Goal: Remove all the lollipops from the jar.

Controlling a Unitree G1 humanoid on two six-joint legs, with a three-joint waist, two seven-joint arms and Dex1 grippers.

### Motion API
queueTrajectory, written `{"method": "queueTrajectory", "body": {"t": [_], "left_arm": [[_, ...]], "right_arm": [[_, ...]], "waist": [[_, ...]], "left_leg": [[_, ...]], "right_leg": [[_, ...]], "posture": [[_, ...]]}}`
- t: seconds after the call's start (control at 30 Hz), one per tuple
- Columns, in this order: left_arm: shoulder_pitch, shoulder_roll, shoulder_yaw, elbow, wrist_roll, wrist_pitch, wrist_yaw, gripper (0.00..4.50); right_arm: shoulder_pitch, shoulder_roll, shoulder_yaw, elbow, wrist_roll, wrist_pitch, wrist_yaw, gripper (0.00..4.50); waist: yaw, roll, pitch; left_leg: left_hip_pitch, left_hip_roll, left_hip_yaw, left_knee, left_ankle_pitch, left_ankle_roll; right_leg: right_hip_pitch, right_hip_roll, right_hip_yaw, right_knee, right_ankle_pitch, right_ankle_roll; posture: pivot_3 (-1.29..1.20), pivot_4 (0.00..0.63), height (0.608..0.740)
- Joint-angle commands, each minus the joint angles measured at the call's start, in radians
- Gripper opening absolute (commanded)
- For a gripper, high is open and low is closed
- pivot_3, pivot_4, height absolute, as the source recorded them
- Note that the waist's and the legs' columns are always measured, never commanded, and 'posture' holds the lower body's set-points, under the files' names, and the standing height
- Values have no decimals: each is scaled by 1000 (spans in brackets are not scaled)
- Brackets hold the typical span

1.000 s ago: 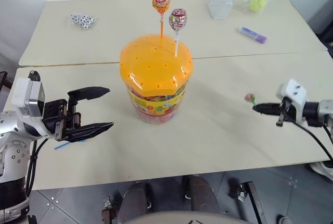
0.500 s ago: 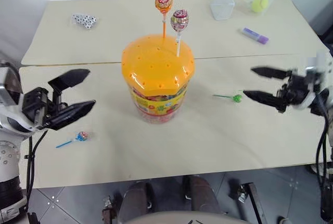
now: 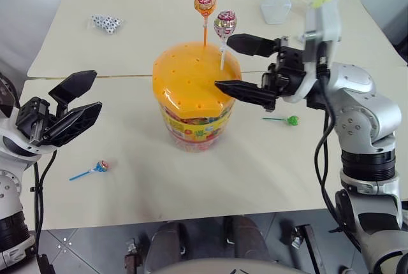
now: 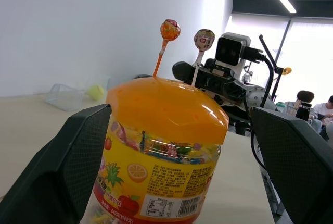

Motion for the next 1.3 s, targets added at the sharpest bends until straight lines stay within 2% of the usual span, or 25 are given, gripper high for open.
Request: {"method": "queueTrajectory", "body": {"t": [0.03,0.4,0.53,0.6,0.7,0.83,0.9,0.97,1.03,1.1,1.27,1.3], "left_arm": [[1,-6,7,-28,-1,-15,1,4500],[-4,-8,21,-42,-15,-15,5,4500],[-8,14,34,-40,-116,71,7,4500],[-5,37,16,-37,-92,77,-25,4500],[-24,52,-29,-37,-12,29,-70,4500],[-39,74,-103,-53,122,-62,-148,4500],[3,91,-145,-72,213,-138,-222,4500],[27,88,-162,-81,244,-175,-250,4500],[30,77,-163,-81,235,-172,-242,4500],[25,69,-165,-75,233,-176,-237,4500],[1,57,-165,-80,208,-158,-212,4500],[-4,57,-163,-81,204,-153,-207,4500]], "right_arm": [[-32,16,-7,17,-6,17,-7,3832],[-68,55,-74,72,48,0,33,57],[-93,63,-151,84,126,-7,68,24],[-119,66,-209,96,184,10,45,24],[-130,-21,-264,124,188,55,34,24],[-50,-290,-222,207,1,49,127,24],[59,-450,-165,303,-182,-74,180,24],[159,-546,-120,391,-330,-222,201,24],[233,-587,-94,457,-419,-338,215,24],[298,-577,-99,549,-451,-397,206,24],[338,-539,-62,719,-551,-490,186,24],[337,-529,-62,744,-563,-512,182,244]], "waist": [[-1,0,0],[-2,0,0],[-1,0,0],[-1,0,0],[1,0,0],[17,-1,0],[17,-1,0],[16,0,0],[15,-1,0],[9,-1,0],[-11,0,0],[-12,0,0]], "left_leg": [[0,0,0,0,0,0],[0,0,1,0,0,0],[0,0,2,0,0,0],[0,0,2,0,0,0],[0,0,2,0,0,0],[-1,-1,4,0,-1,1],[-1,-1,7,0,-3,2],[-1,-1,9,-1,-4,1],[-1,0,11,-2,-4,1],[-1,1,11,-2,-4,1],[2,1,13,0,-1,1],[3,1,13,0,-1,1]], "right_leg": [[0,0,0,0,0,0],[0,0,0,0,0,0],[0,0,1,0,0,0],[0,0,1,0,0,0],[0,0,1,0,0,0],[1,0,0,-3,0,0],[1,0,-1,-5,0,0],[0,0,-2,-6,0,0],[-1,0,-2,-7,0,1],[-1,0,-3,-6,0,1],[0,0,1,-5,0,1],[0,0,2,-5,0,1]], "posture": [[0,150,740],[0,150,740],[0,150,740],[0,150,740],[0,150,740],[0,150,740],[0,150,740],[0,150,740],[0,150,740],[0,150,740],[0,150,740],[0,150,740]]}}
